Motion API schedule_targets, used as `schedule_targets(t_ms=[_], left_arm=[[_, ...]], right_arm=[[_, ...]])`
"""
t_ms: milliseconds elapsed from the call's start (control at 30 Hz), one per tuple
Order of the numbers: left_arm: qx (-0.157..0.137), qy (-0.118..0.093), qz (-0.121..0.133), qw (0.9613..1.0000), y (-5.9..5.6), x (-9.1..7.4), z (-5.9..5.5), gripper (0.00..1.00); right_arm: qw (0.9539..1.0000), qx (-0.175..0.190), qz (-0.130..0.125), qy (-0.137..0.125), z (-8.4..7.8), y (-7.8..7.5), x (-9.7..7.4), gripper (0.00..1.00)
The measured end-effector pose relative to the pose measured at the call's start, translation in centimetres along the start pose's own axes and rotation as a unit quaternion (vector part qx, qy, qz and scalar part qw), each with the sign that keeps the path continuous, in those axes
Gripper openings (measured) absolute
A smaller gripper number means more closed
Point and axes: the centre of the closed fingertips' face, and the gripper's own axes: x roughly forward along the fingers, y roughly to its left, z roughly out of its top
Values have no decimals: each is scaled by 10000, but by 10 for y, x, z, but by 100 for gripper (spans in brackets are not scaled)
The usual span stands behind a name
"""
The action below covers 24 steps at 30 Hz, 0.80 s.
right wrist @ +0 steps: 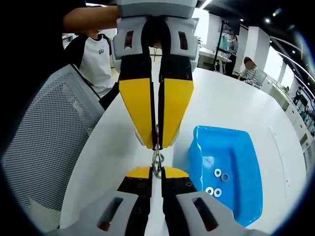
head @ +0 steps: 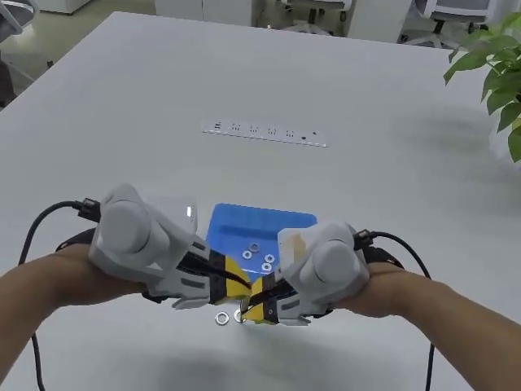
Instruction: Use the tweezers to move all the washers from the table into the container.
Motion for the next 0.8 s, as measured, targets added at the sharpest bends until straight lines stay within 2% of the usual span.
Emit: schedule_targets(t_ms=[533,800], left_arm=[[-56,-34,14,10000,-2,-5,-2,9],[-177,-109,69,9998,-3,-10,-5,19]], right_arm=[[10000,25,-34,-11,1,0,0,7],[10000,10,-50,-34,4,0,-2,7]])
